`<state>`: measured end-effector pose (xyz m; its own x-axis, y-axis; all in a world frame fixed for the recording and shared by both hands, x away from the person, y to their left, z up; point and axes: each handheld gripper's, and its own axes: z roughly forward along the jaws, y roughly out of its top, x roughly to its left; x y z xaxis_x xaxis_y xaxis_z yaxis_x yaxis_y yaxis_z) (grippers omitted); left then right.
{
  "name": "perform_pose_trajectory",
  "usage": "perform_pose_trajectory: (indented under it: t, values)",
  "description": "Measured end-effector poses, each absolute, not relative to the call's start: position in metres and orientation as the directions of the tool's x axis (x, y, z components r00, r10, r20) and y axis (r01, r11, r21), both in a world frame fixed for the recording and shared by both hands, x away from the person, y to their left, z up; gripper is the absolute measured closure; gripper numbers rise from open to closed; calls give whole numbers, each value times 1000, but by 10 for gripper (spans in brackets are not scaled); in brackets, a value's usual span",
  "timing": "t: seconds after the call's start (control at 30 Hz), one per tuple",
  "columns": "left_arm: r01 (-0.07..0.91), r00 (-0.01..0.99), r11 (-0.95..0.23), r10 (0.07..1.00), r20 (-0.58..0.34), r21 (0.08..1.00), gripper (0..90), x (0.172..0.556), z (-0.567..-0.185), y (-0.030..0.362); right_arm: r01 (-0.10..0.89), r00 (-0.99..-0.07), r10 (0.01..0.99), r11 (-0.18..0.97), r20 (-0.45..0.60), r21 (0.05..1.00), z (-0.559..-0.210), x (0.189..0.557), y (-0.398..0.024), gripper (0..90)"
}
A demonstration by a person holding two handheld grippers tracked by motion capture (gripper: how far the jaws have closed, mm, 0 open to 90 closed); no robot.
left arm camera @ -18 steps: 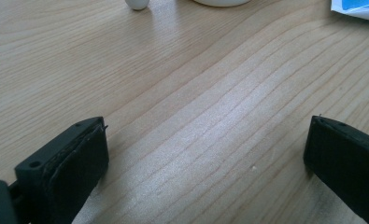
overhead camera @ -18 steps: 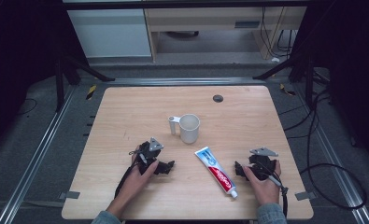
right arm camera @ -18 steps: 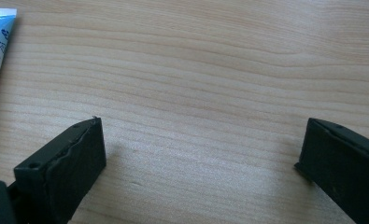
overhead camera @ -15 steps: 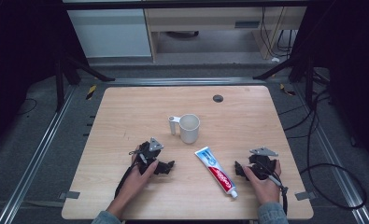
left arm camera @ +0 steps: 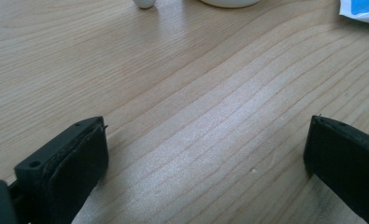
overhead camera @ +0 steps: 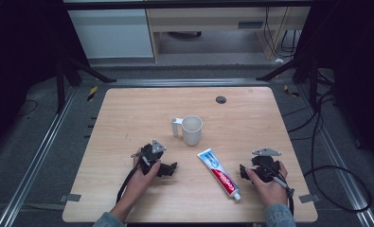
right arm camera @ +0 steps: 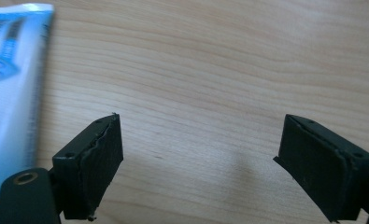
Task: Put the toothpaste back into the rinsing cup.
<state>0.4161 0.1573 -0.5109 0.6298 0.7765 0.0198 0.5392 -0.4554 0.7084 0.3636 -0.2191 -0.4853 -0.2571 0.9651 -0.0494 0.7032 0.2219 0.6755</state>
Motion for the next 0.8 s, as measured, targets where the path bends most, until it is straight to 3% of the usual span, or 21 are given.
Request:
perform_pose_trajectory:
  t: [0.13,0.43,0.8]
  values:
    - [543,621,-448,784,19,710,0,415,-511,154,709,-278,959,246,-58,661,-467,361,-208,161]
    - [537,632,-457,774,20,708,0,415,-511,156,693,-427,889,438,-164,572,-415,367,-161,223]
    - [541,625,-451,780,19,710,0,413,-511,168,725,-480,866,482,-142,491,-406,382,-133,255]
